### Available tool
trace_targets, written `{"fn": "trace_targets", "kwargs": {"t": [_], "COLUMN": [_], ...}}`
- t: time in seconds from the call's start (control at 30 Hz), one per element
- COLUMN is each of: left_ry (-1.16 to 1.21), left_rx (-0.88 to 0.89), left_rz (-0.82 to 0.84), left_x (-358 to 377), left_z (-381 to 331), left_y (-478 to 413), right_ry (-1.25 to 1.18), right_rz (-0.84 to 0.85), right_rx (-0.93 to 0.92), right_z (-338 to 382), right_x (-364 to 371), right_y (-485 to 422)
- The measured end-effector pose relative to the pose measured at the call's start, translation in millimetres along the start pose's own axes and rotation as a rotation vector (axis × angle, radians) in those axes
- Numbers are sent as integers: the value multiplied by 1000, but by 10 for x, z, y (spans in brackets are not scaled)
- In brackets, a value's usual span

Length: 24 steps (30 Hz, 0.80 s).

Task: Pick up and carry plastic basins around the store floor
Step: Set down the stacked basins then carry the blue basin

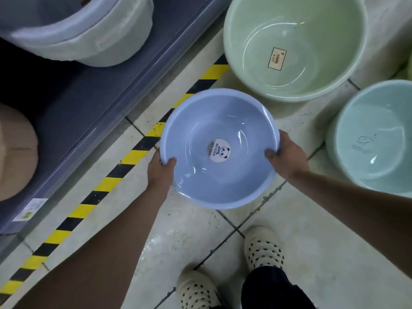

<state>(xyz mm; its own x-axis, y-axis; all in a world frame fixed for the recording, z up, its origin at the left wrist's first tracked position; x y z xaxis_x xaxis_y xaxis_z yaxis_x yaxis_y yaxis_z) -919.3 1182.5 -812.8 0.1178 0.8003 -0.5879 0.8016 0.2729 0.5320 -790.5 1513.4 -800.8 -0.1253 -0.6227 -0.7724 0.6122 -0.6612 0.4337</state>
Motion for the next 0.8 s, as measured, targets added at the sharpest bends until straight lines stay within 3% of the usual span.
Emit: {"fn": "trace_targets", "kwargs": {"t": [0.23, 0.43, 0.57, 0.8], "left_ry": [84, 76, 48, -55], "left_rx": [-134, -136, -62, -5], "left_rz": [36, 57, 147, 318], "left_x": [121, 18, -45, -26], "left_z": [258, 53, -372, -1566], "left_y": [-117, 164, 577, 1723], "right_ry": [-190, -256, -321, -492], "right_rz": [82, 112, 112, -67], "right_rx": [159, 225, 254, 362], "right_z": [-177, -301, -400, -528], "right_x": [226, -14, -531, -2103], "right_y": [36, 271, 612, 1319]}}
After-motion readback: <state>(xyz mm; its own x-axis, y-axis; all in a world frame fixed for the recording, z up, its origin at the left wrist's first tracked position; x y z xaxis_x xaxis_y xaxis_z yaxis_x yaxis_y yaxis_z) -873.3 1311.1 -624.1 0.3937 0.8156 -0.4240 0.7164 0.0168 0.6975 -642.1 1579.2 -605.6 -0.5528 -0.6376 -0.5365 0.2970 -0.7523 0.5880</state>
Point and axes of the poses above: each hand's wrist, its own y-axis away from the middle knuckle, its own x-axis out of the palm, z = x × y, the point moved 8 cm from there along -y, towards the middle knuckle, and after that the axes turned 12 degrees about -z, right-handed, at the moved point
